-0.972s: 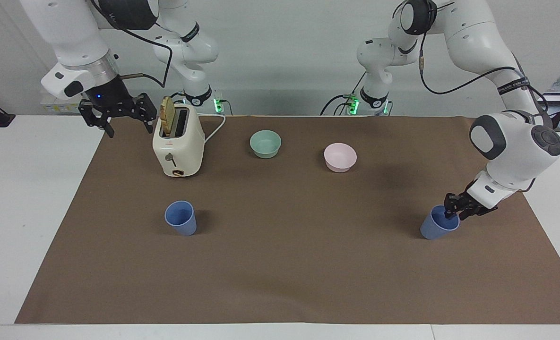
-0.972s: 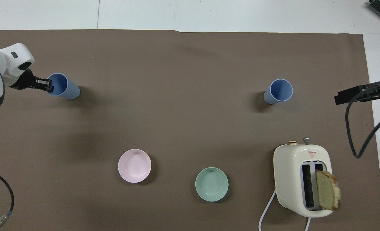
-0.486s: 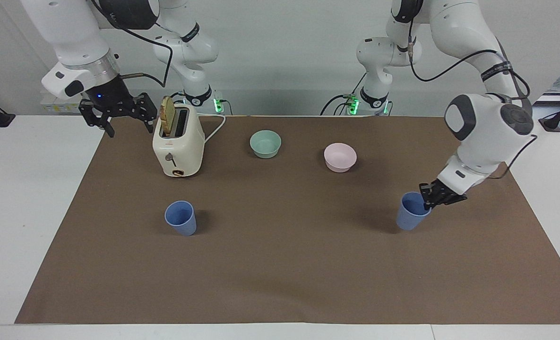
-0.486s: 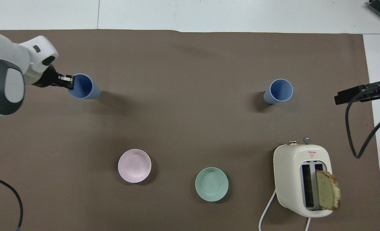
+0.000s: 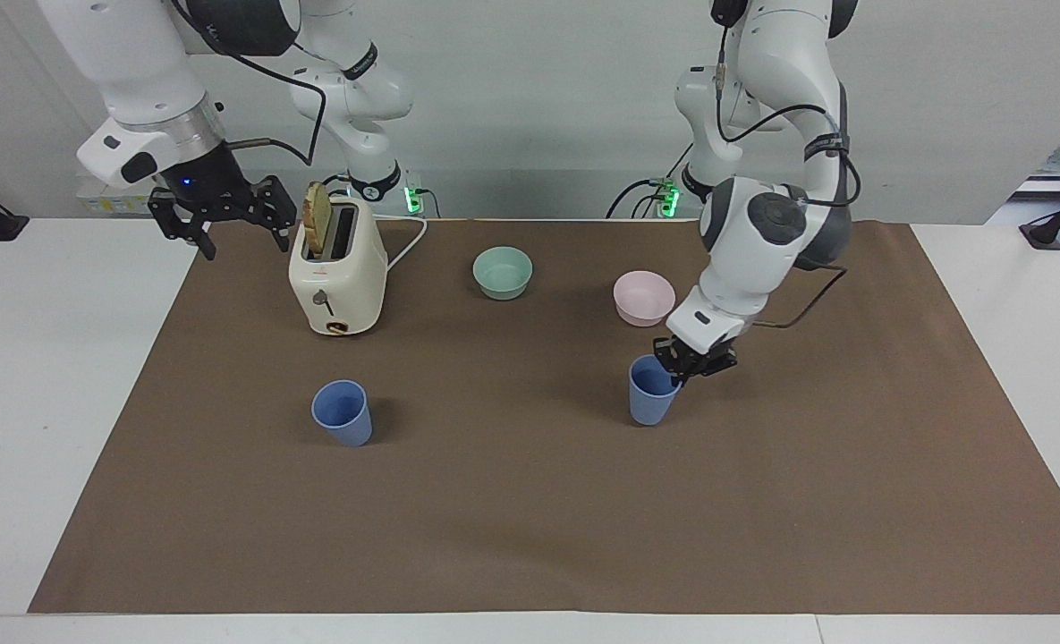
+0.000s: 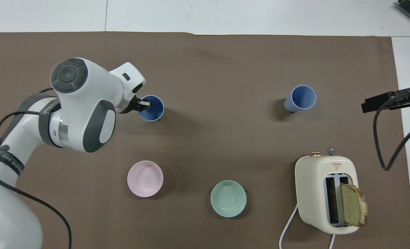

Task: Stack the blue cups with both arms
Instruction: 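Carry the blue cup with the left gripper toward the table center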

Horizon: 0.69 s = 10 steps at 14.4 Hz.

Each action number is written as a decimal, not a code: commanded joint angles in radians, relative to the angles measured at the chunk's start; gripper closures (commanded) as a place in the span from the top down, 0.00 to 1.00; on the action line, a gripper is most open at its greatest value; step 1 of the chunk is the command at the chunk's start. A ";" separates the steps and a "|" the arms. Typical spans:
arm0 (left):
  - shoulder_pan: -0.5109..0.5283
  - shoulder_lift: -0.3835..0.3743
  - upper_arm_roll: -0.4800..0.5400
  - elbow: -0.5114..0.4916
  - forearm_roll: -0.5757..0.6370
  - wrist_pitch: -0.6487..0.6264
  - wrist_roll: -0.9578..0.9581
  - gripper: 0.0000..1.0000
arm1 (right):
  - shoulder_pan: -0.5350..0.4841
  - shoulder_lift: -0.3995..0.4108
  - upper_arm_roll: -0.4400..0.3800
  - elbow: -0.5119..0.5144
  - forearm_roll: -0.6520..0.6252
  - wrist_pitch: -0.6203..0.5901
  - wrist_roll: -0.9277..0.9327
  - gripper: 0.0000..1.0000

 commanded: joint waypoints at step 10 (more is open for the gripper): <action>-0.078 -0.038 0.020 -0.061 -0.004 0.038 -0.038 1.00 | -0.012 -0.055 0.008 -0.120 -0.001 0.049 0.011 1.00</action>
